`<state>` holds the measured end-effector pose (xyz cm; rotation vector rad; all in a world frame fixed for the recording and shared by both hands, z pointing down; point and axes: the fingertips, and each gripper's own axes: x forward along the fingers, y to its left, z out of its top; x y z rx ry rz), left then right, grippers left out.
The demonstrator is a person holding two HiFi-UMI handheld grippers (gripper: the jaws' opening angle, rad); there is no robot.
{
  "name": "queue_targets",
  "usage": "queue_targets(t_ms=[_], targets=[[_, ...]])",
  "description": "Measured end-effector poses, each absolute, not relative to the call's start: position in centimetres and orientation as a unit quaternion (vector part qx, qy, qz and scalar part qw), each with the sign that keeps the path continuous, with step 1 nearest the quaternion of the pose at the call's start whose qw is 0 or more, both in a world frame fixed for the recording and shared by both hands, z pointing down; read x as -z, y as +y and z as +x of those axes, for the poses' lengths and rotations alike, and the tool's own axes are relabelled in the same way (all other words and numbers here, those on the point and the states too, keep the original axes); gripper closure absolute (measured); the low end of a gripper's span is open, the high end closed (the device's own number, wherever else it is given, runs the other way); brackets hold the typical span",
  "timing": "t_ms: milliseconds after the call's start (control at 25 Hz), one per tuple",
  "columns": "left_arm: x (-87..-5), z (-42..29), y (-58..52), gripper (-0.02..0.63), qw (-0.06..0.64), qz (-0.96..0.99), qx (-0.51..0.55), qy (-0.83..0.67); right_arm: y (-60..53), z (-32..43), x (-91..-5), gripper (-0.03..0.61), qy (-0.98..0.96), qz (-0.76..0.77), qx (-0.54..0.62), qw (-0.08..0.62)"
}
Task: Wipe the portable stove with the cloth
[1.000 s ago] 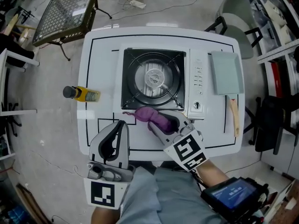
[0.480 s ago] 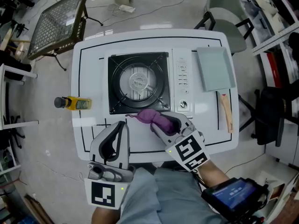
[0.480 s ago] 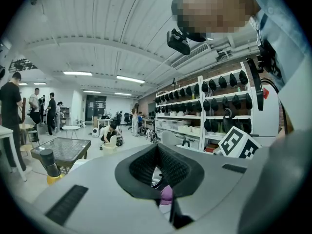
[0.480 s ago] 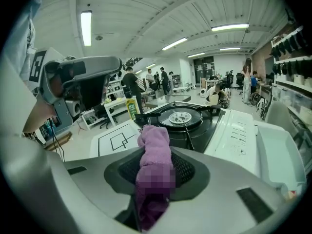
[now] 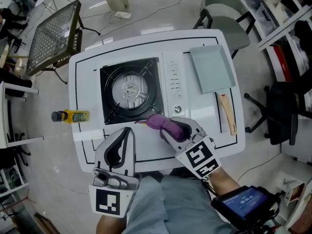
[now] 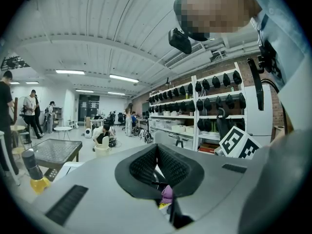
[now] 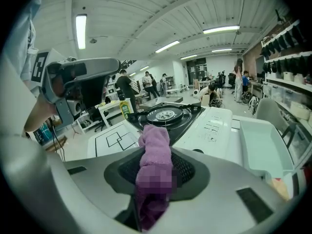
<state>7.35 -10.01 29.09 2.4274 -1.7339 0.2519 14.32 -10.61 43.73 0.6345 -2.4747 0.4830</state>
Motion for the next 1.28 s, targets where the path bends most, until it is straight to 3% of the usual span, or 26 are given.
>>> queue_targets(t_ms=[800, 1080, 1280], targets=[[-25.7, 15.9, -10.4, 0.595, 0.04, 0.808, -0.073, -0.583, -13.9, 25.8, -40.7, 0.434, -0.909, 0.292, -0.162, 0.248], [-23.9, 15.3, -9.1, 0.595, 0.024, 0.783, -0.059, -0.619, -15.2, 24.4, -35.6, 0.434, -0.932, 0.278, -0.114, 0.204], [-25.2, 12.1, -9.0, 0.595, 0.039, 0.774, -0.058, -0.629, -14.7, 22.0, -38.4, 0.434, -0.928, 0.272, -0.127, 0.221]])
